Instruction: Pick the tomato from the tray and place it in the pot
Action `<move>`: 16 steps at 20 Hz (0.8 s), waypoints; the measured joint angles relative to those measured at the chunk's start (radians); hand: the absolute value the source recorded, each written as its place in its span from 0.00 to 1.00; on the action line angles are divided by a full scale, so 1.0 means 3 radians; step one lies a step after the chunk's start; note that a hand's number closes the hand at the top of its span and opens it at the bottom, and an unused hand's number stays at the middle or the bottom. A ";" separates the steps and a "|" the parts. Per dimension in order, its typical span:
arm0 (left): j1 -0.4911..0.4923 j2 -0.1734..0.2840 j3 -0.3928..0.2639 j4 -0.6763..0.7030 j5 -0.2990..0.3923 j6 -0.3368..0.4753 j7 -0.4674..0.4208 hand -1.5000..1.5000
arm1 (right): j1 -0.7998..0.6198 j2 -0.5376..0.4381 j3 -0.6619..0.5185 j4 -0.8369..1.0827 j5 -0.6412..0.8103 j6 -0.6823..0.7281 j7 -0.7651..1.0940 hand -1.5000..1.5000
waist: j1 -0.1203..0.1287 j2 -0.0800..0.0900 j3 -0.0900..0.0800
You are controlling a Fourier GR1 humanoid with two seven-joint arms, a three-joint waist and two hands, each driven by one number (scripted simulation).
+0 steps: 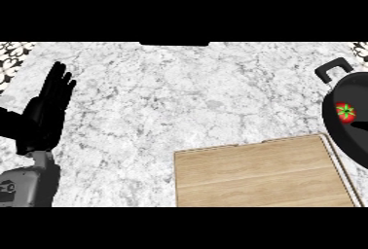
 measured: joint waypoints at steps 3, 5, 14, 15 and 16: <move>0.0006 0.0003 0.0008 -0.0032 0.0007 0.0001 0.0011 0.50 | -0.0108 -0.0093 -0.0194 0.0236 -0.0212 0.0229 -0.0068 0.00 | -0.0008 0.0000 0.0000; -0.0020 -0.0001 -0.0011 -0.0042 -0.0027 0.0027 0.0038 0.50 | -0.0182 -0.0217 -0.0315 0.0401 -0.0339 0.0427 -0.0060 0.00 | -0.0013 0.0002 0.0001; -0.0004 0.0002 0.0012 -0.0076 0.0013 0.0002 0.0055 0.50 | -0.0116 -0.0843 -0.0577 0.0882 -0.0592 0.0865 0.0010 0.00 | 0.0001 0.0020 0.0009; -0.0002 -0.0005 0.0001 -0.0083 0.0009 0.0005 0.0068 0.50 | -0.0081 -0.0875 -0.0585 0.0902 -0.0604 0.0887 0.0003 0.00 | -0.0002 0.0019 0.0009; 0.0013 0.0007 0.0009 -0.0094 0.0019 -0.0010 0.0068 0.50 | -0.0038 -0.0917 -0.0593 0.0917 -0.0617 0.0914 -0.0005 0.00 | -0.0001 0.0021 0.0011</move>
